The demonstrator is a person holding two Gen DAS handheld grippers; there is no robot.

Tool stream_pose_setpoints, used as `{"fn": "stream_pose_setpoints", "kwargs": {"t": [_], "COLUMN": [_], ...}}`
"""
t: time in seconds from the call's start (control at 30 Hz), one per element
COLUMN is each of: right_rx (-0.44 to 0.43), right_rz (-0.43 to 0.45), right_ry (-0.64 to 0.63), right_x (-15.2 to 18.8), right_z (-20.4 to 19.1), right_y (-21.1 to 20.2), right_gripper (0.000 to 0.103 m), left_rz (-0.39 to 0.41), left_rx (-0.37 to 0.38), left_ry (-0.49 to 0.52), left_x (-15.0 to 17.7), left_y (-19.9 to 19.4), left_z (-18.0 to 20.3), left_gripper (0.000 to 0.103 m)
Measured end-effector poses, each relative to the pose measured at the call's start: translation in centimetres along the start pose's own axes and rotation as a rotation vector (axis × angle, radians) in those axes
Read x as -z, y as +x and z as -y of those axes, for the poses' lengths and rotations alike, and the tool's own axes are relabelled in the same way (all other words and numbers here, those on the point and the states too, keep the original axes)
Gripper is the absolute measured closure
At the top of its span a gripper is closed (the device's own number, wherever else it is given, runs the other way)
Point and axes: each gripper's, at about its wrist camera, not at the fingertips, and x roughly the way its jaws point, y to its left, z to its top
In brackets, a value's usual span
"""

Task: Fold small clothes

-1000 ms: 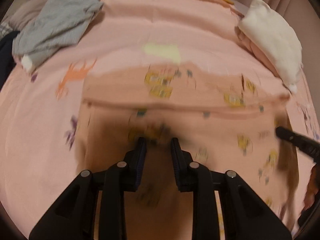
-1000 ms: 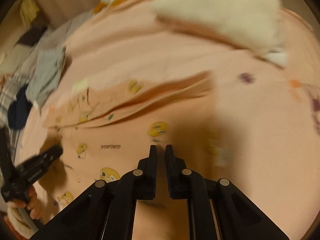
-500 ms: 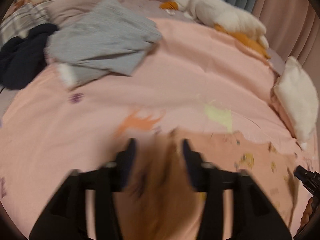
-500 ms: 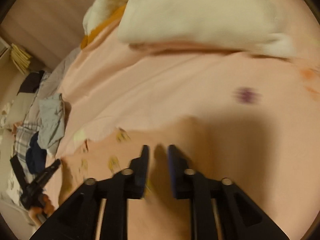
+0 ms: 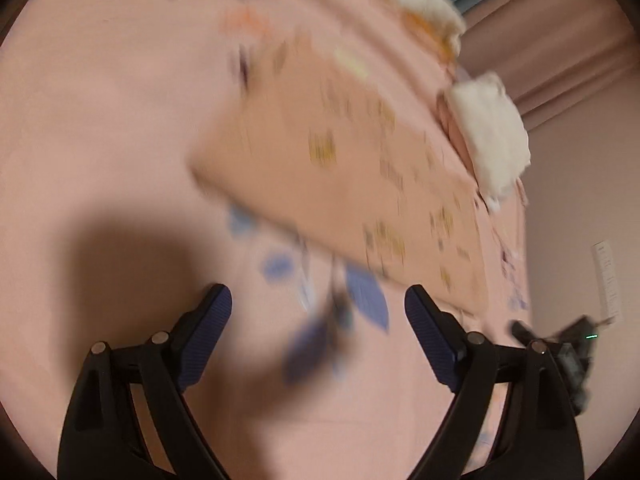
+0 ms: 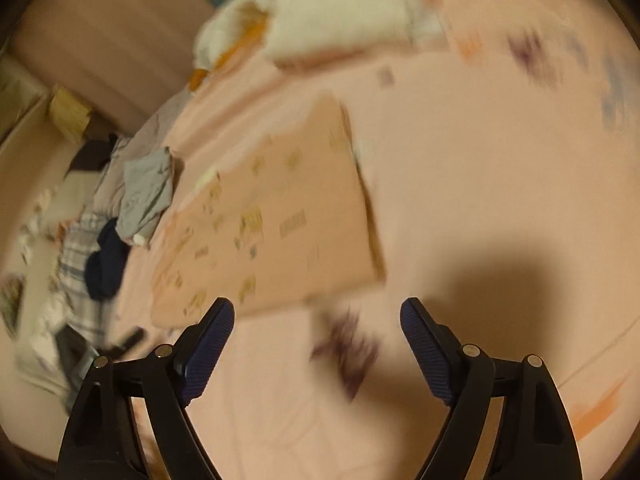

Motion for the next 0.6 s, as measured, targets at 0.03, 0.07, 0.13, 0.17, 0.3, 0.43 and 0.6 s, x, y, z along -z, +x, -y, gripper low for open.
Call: {"fn": "stream_pose_setpoints", "kwargs": {"t": [0.03, 0.07, 0.13, 0.17, 0.3, 0.43, 0.6], "right_rx": [-0.025, -0.064, -0.111, -0.128, -0.221, -0.279, -0.313], "right_rz": [-0.028, -0.050, 0.014, 0.055, 0.079, 0.112, 0.144], "right_ry": [0.044, 0.091, 0.129, 0.144, 0.213, 0.269, 0.310], "right_x": [0.6, 1.3, 1.7, 1.5, -0.2, -1.7, -4.2], "right_z": [0.4, 1.0, 1.6, 1.6, 1.8, 1.3, 0.2], "right_y": [1.0, 1.8, 2.2, 2.1, 3.8, 5.0, 7.2], "right_gripper": [0.018, 0.018, 0.018, 0.018, 0.018, 0.018, 0.020], "left_rz": [0.050, 0.082, 0.066, 0.064, 0.056, 0.122, 0.177], "left_rx": [-0.011, 0.006, 0.057, 0.091, 0.262, 0.321, 0.260], "left_ry": [0.014, 0.029, -0.022, -0.053, -0.191, -0.273, -0.255], "left_x": [0.3, 0.2, -0.4, -1.1, -3.3, -4.9, -7.0], "left_y": [0.0, 0.2, 1.3, 1.7, 3.7, 4.4, 5.2], "left_z": [0.5, 1.2, 1.5, 1.5, 1.0, 1.0, 1.8], "left_gripper": [0.011, 0.008, 0.003, 0.002, 0.002, 0.004, 0.023]}}
